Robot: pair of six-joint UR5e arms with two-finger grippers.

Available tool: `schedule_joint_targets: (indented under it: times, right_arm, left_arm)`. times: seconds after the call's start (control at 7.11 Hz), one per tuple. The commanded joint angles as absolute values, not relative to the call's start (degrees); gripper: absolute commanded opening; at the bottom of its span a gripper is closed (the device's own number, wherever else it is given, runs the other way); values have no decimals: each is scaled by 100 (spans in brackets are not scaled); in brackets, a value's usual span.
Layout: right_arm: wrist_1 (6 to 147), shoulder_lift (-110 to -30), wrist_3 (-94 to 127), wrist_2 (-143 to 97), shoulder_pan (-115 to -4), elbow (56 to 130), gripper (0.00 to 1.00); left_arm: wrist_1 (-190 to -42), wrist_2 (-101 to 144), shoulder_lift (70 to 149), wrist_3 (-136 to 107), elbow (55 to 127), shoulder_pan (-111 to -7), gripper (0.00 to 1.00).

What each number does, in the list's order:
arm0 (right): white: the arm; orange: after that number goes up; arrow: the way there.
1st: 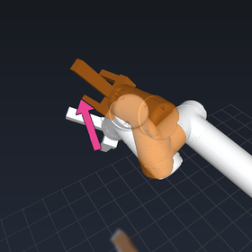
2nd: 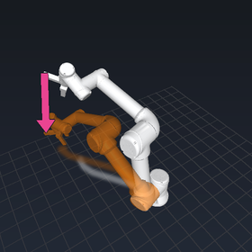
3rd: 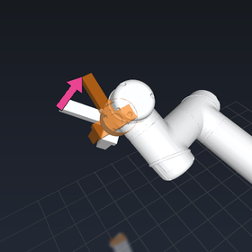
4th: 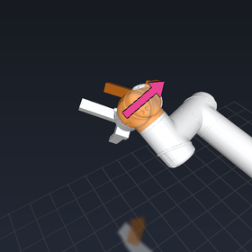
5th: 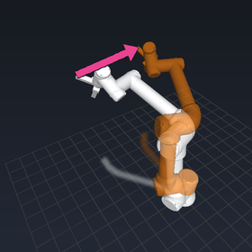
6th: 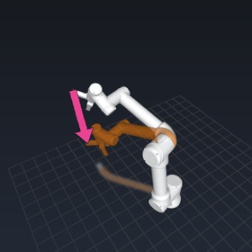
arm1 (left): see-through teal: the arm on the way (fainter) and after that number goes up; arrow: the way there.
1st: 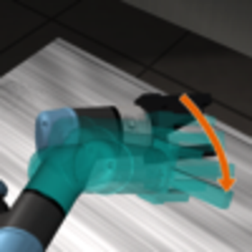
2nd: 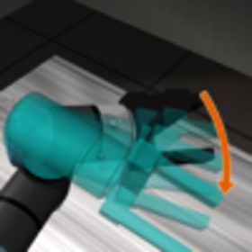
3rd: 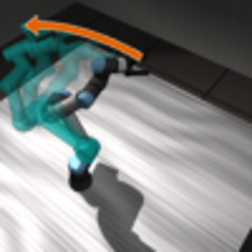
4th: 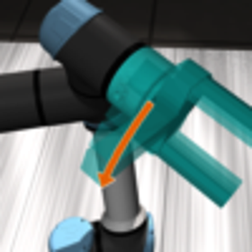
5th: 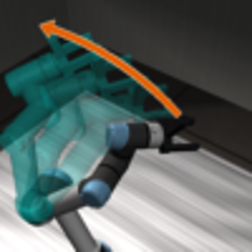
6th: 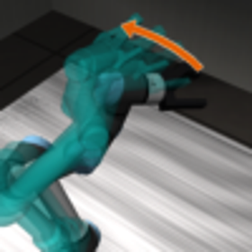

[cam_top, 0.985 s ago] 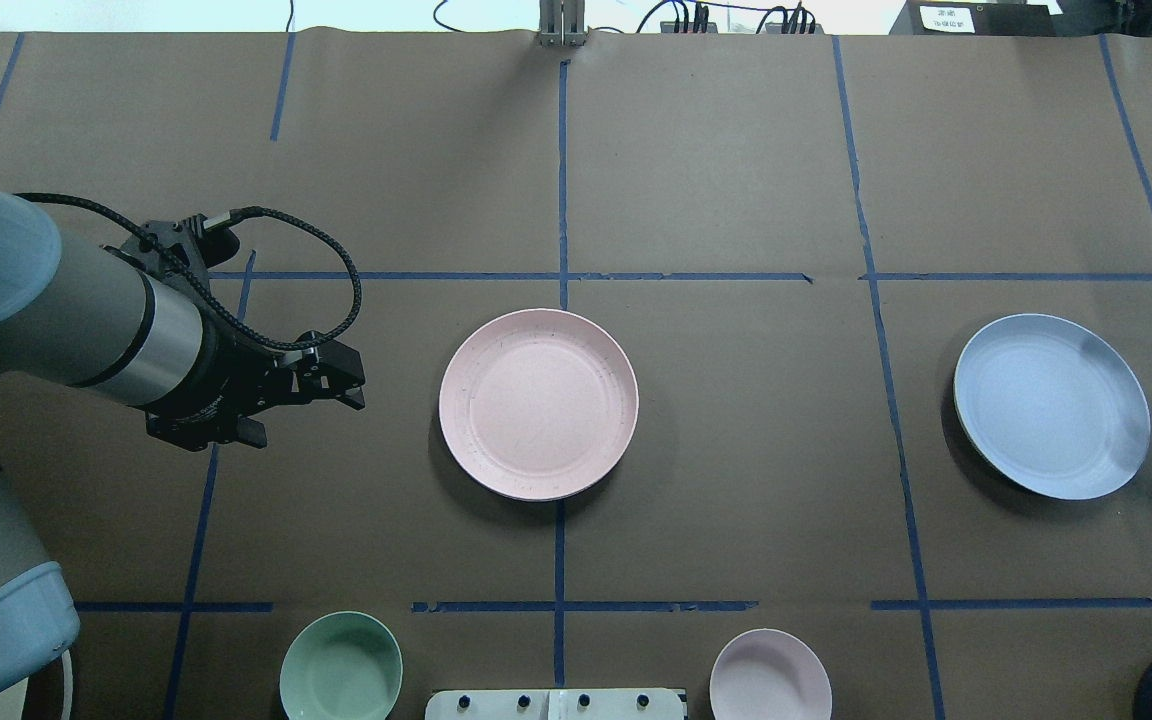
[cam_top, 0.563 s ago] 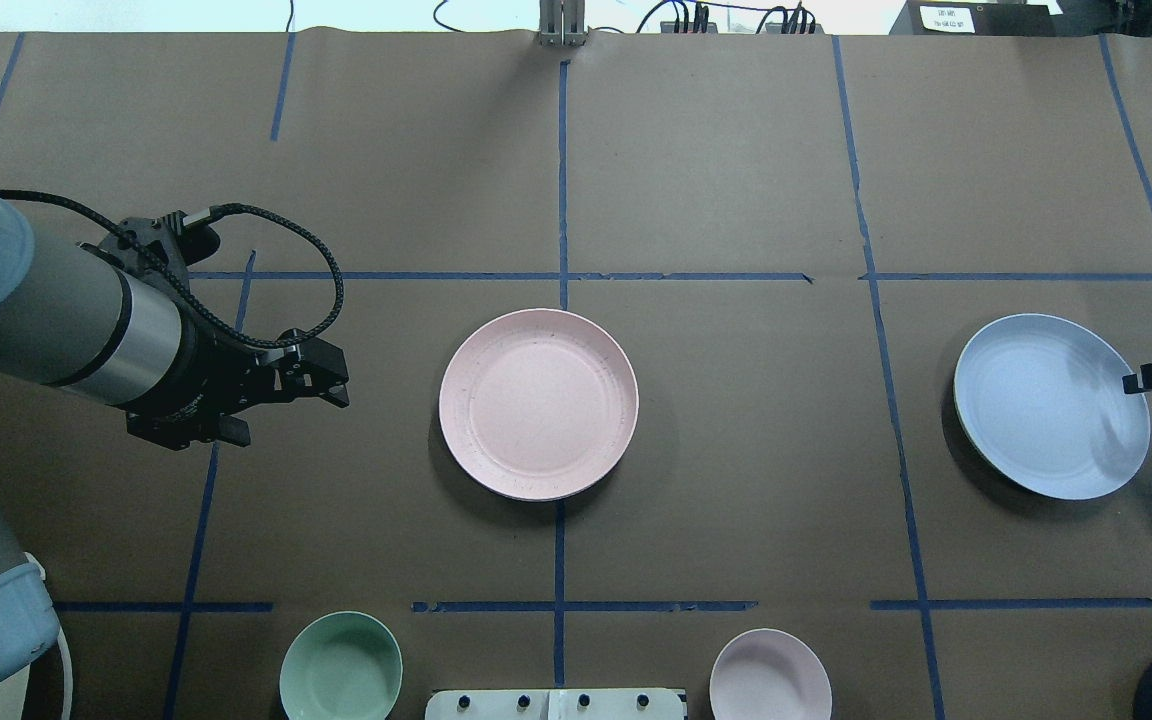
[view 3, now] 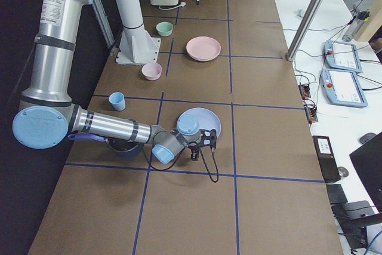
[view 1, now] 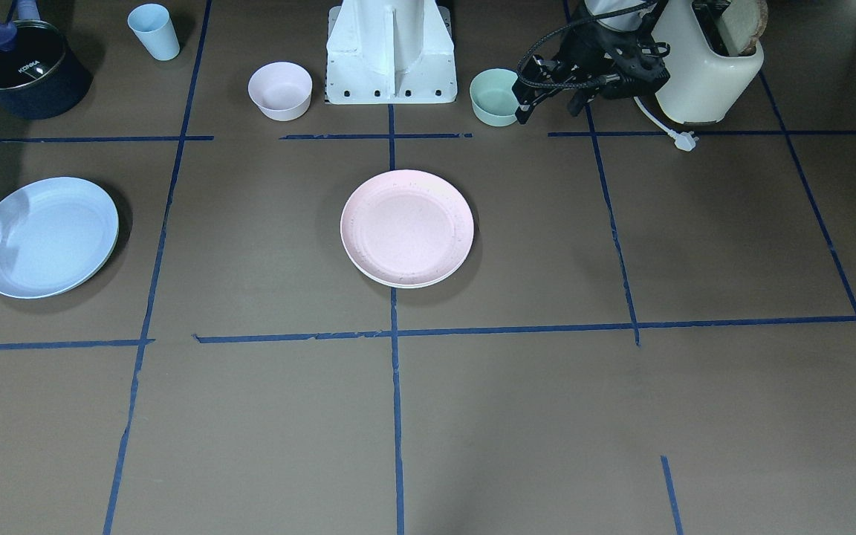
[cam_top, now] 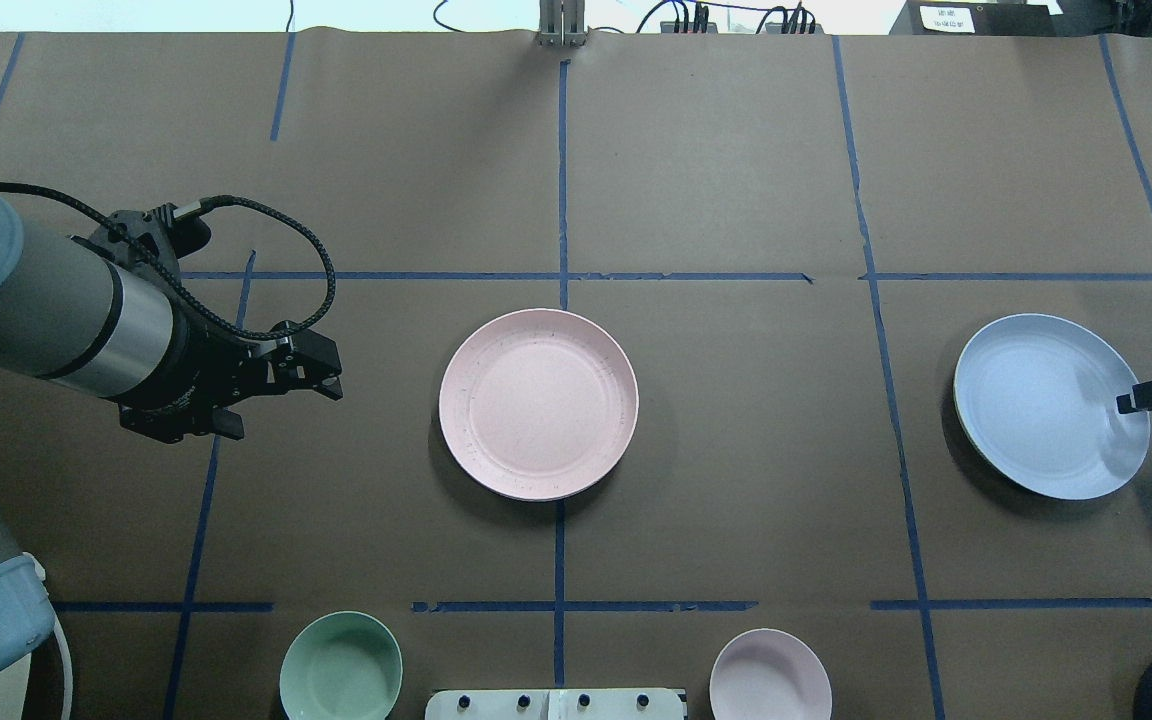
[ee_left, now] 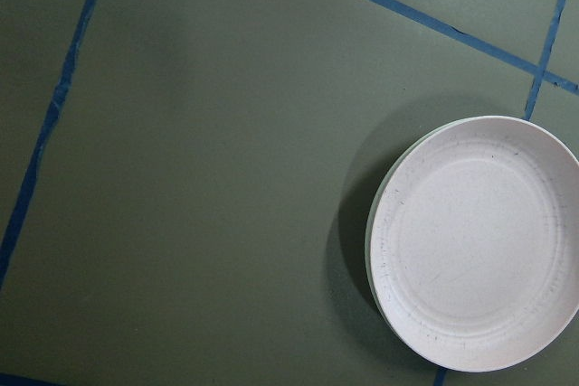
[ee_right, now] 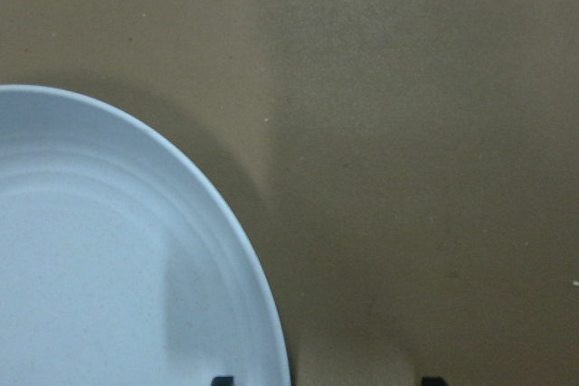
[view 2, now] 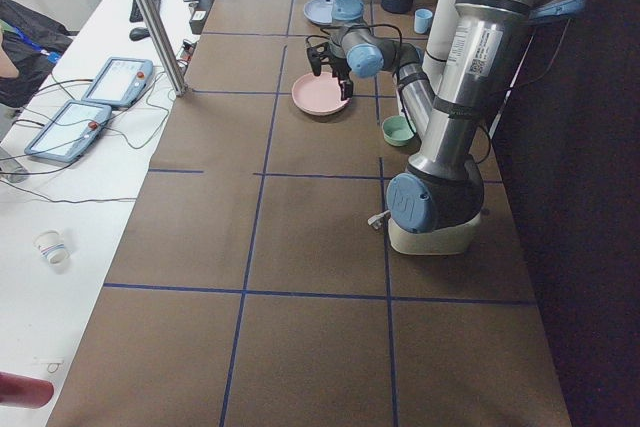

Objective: Stack three plates with pink and blue
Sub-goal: 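Grasp the light blue plate rim with the right gripper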

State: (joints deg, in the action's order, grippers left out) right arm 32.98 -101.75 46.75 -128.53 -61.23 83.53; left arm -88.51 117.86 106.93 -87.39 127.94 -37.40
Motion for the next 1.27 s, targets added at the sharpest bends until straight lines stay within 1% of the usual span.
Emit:
schedule_joint_targets:
  times: [0.0,0.14,0.28,0.56,0.7,0.84,0.99,1.13]
  right_arm:
    - [3296,-10178,4667,-12876,-6108,8385,16]
    - [3296,-10169,4667,-12885,-6108,8411,3]
    - [3296,-10169,4658,-12911,-6117,8463,0]
    - [3226,-10187,4667,-13155,-6126,8604,0]
    - [3234,-10187,4684,-13323,-6222,8831,0]
    - [3226,-10187,4702,-13550,-6423,8990,0]
    - [3226,-10126,4989,-13796,-6625,9226,0]
    - [3295,-10090,5488,-13825,-6636,9698,0]
  left_arm:
    - [-8851,11786,10696,-8736,12797,-3753,100]
    - [-8851,11786,10696,-8736,12797,-3753,100]
    - [-8851,11786,10696,-8736,12797,-3753,100]
    - [-8851,11777,10592,-8736,12788,-3762,100]
    - [-8851,11786,10582,-8693,12788,-3840,100]
    - [-8842,11786,10347,-8223,12788,-3858,100]
    - [-8824,11786,10110,-7565,12762,-4024,100]
    - [-8737,11795,9925,-6897,12736,-4226,100]
